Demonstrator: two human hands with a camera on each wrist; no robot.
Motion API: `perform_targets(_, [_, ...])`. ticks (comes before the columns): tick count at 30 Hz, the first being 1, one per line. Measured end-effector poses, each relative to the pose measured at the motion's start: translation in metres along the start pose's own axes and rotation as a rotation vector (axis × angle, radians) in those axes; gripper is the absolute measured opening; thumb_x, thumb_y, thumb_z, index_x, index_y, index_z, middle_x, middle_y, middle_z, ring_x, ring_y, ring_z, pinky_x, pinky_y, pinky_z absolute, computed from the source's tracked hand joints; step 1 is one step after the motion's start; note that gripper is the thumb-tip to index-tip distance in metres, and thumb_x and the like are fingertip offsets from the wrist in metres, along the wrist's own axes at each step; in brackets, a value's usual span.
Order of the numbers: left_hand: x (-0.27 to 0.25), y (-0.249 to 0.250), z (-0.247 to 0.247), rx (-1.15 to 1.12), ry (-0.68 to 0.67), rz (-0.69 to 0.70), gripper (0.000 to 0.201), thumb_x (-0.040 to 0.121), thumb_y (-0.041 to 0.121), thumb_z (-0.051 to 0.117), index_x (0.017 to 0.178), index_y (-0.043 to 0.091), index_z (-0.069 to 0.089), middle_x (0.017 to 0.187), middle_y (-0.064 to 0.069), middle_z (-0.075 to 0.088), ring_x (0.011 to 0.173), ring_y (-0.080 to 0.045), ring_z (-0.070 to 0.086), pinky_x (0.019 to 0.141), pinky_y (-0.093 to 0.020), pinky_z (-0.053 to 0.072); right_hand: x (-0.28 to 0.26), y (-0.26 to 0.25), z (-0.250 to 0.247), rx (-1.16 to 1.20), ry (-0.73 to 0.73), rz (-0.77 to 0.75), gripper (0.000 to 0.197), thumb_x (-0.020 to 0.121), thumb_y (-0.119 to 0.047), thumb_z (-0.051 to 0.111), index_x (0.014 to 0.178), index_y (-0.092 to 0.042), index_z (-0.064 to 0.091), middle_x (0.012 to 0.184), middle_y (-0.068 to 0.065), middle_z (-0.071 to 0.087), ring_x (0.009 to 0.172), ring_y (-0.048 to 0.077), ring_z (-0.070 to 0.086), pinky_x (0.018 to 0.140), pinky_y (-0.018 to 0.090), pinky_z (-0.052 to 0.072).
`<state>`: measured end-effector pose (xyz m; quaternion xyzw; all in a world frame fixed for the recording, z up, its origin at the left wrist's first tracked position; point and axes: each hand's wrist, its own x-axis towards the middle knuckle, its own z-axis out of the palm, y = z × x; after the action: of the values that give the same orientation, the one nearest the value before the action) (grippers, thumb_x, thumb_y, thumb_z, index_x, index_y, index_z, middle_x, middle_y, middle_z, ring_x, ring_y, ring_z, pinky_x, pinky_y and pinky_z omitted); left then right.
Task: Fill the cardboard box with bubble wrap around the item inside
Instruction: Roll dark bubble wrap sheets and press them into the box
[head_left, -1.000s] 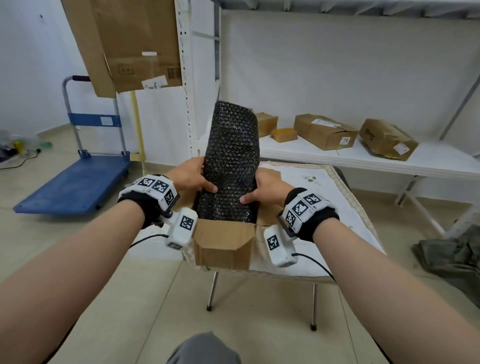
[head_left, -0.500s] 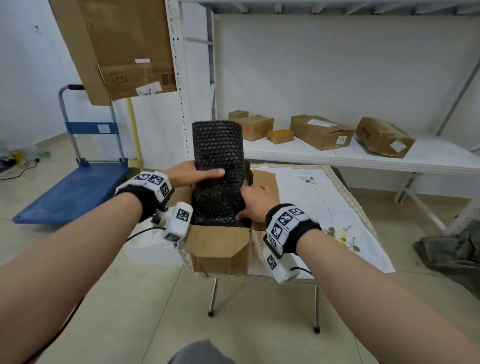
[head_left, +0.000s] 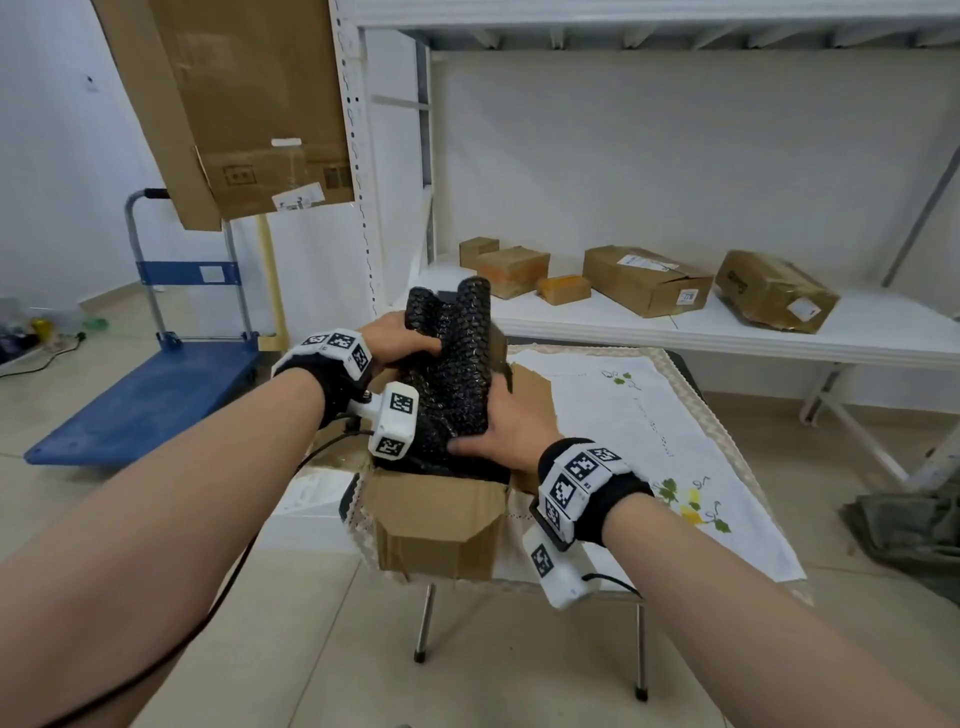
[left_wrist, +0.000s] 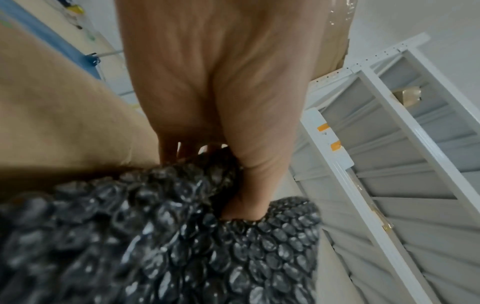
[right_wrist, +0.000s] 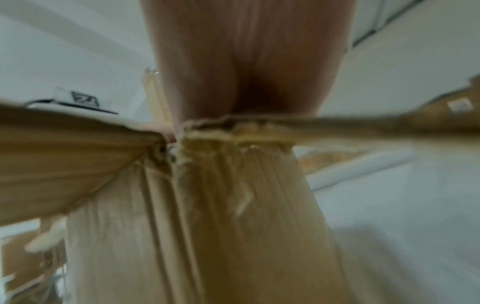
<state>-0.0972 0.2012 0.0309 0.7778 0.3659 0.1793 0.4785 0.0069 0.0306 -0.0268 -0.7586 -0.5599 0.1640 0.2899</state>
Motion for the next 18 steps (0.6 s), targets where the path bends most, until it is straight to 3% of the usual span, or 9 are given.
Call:
perform_targets(2, [-0.008,0.005,0.004,0.004,-0.028,0.031,0.019,0.079,-0.005,0.065,0.093,0.007,0.063,0.098,-0.016,0.068,0.096,-0.029,0.065,0.094,-0.04,0.052,0.003,0.001,0.004,0.272,0.162,-0.086,0.098,0.084,-0.033,0.074,0.155,-0.019,0.008,0.145,0.005,0.044,0.129,0.018,0.047,0.11,0.035,0.039])
perform_targets(3, [-0.007,0.004,0.005,0.016,-0.03,0.036,0.021,0.079,-0.007,0.065,0.094,0.008,0.062,0.099,-0.016,0.067,0.097,-0.029,0.064,0.095,-0.04,0.052,0.003,0.001,0.004,0.3,0.231,-0.115,0.093,0.089,-0.027,0.068,0.157,-0.022,0.005,0.147,0.005,0.042,0.127,0.017,0.048,0.109,0.035,0.04])
perform_targets(5, [-0.004,0.0,0.003,0.054,-0.02,0.032,0.029,0.077,-0.005,0.07,0.1,0.009,0.06,0.104,-0.016,0.067,0.1,-0.03,0.064,0.098,-0.042,0.05,0.005,-0.001,0.001,0.194,0.277,-0.153,0.087,0.094,-0.017,0.06,0.158,-0.024,0.002,0.15,0.011,0.042,0.124,0.026,0.053,0.105,0.04,0.043])
perform_targets(9, [0.006,-0.012,0.003,0.217,0.025,0.073,0.048,0.075,0.017,0.082,0.117,0.012,0.06,0.119,-0.011,0.067,0.111,-0.027,0.062,0.105,-0.044,0.045,0.008,0.001,-0.005,0.165,0.165,-0.163,0.088,0.094,-0.007,0.059,0.158,-0.032,0.005,0.154,0.012,0.038,0.127,0.029,0.052,0.105,0.035,0.042])
perform_targets(13, [0.006,-0.015,0.009,0.397,0.161,0.099,0.067,0.075,0.042,0.079,0.129,0.011,0.054,0.127,-0.008,0.062,0.116,-0.027,0.058,0.101,-0.035,0.044,0.015,0.007,-0.01,0.08,0.111,-0.112,0.078,0.092,-0.014,0.064,0.154,-0.034,0.021,0.139,0.015,0.046,0.125,0.03,0.05,0.105,0.034,0.041])
perform_targets(16, [0.006,-0.013,0.011,0.406,0.222,0.057,0.078,0.074,0.04,0.081,0.132,0.006,0.042,0.128,-0.011,0.058,0.118,-0.029,0.055,0.093,-0.034,0.042,0.019,0.011,-0.01,-0.106,0.135,-0.092,0.077,0.086,-0.023,0.072,0.15,-0.035,0.032,0.147,0.014,0.033,0.131,0.033,0.044,0.11,0.043,0.039])
perform_targets(18, [0.006,-0.011,0.009,0.416,0.224,0.044,0.079,0.075,0.031,0.081,0.134,0.006,0.034,0.126,-0.015,0.057,0.116,-0.032,0.055,0.09,-0.034,0.041,0.021,0.011,-0.012,-0.146,0.133,-0.092,0.08,0.081,-0.024,0.078,0.148,-0.033,0.035,0.157,0.011,0.019,0.134,0.034,0.043,0.11,0.043,0.039])
